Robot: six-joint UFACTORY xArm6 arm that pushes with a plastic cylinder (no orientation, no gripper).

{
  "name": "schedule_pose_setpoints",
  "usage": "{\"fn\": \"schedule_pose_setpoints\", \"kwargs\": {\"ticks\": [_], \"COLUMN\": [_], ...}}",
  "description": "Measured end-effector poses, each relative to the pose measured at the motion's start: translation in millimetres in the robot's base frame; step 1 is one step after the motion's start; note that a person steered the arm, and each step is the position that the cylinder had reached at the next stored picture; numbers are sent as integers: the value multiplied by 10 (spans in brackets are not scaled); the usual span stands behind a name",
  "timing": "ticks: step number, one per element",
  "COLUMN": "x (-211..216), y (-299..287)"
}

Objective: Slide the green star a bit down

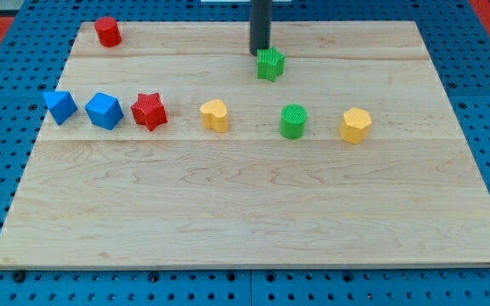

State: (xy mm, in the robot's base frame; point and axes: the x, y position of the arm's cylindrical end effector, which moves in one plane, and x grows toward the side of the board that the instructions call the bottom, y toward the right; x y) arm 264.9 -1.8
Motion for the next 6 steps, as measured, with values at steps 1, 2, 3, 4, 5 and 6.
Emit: {"fn": "schedule_pose_setpoints", "kwargs": {"ticks": [1, 2, 3, 4, 5, 6], "x": [230, 403, 581, 533, 129, -128], "y": [-274, 227, 1046, 807, 335, 554]}}
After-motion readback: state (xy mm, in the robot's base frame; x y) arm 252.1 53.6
